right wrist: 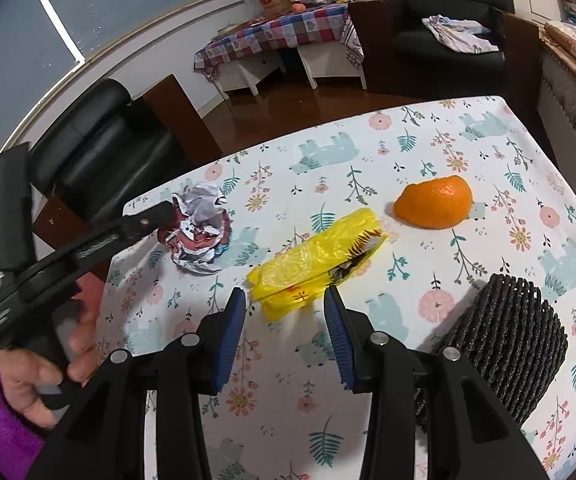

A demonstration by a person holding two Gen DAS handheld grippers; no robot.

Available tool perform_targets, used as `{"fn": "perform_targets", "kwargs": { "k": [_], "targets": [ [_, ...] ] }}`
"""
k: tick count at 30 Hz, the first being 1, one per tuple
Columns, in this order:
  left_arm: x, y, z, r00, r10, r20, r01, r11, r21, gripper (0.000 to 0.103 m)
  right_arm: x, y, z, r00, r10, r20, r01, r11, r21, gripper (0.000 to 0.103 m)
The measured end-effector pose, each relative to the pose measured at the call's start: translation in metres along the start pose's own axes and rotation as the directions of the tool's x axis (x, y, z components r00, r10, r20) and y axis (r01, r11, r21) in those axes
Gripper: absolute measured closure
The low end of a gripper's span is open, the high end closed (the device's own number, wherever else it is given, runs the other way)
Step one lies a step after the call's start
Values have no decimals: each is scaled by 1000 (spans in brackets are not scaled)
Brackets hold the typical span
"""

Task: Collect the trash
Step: 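Grasp the crumpled red-white wrapper with the left tool while the right tool grasps the yellow plastic bag, then carry the wrapper and yellow bag over the pink bin with both tools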

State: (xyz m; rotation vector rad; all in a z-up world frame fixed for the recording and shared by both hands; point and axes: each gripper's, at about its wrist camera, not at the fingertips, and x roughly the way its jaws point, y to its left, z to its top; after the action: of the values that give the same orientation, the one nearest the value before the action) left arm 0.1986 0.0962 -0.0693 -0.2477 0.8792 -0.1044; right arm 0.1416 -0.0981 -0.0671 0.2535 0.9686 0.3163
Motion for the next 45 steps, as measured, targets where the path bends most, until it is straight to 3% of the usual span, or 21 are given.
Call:
{"fn": "perform_targets", "kwargs": {
  "k": [2, 7, 9, 12, 17, 24, 29, 30, 31, 34, 41, 45],
  "targets": [
    [6, 2, -4, 1000, -20, -24, 20, 1000, -19, 64, 0, -3, 0, 1000, 3, 0, -3, 1000, 8, 63],
    [1, 1, -16, 998, -63, 2, 63, 998, -23, 65, -3, -9, 2, 1000, 15, 4, -15, 999, 33, 63],
    [-2, -4, -19, 998, -62, 5, 62, 998, -8, 78, -4, -9, 2, 1000, 18, 2, -18, 999, 38, 62],
    [-10, -10, -26, 997, -75, 18, 75, 997, -2, 81, -6, -7, 2, 1000, 20, 4, -21, 999, 37, 62],
    [-31, -19, -39, 997, -56, 57, 54, 998, 39, 82, -5, -6, 4, 1000, 17, 8, -17, 999, 49, 60],
    [-62, -14, -58, 994, -17, 108, 11, 998, 60, 82, 14, -12, 22, 1000, -21, -5, 21, 979, 203, 58],
    [-75, -10, -67, 993, 0, 116, -6, 999, 52, 82, 35, -4, 25, 993, -114, -30, 118, 972, 201, 58],
    [-78, -8, -69, 993, 3, 115, -9, 999, 46, 82, 38, -3, 24, 992, -126, -31, 130, 973, 192, 61],
    [-81, -6, -71, 993, 4, 114, -9, 999, 39, 82, 37, 0, 22, 989, -148, -10, 147, 975, 166, 73],
    [-88, -3, -76, 993, 6, 117, -8, 1000, 19, 82, 38, -1, 19, 989, -146, -7, 146, 980, 133, 87],
    [-107, 0, -86, 991, 19, 129, -18, 1000, -10, 82, 18, -7, 6, 997, -79, -16, 80, 995, 63, 89],
    [-117, 3, -90, 990, 46, 131, -40, 998, -42, 82, -3, 6, -6, 999, -36, -27, 35, 999, -32, 89]
  ]
}}
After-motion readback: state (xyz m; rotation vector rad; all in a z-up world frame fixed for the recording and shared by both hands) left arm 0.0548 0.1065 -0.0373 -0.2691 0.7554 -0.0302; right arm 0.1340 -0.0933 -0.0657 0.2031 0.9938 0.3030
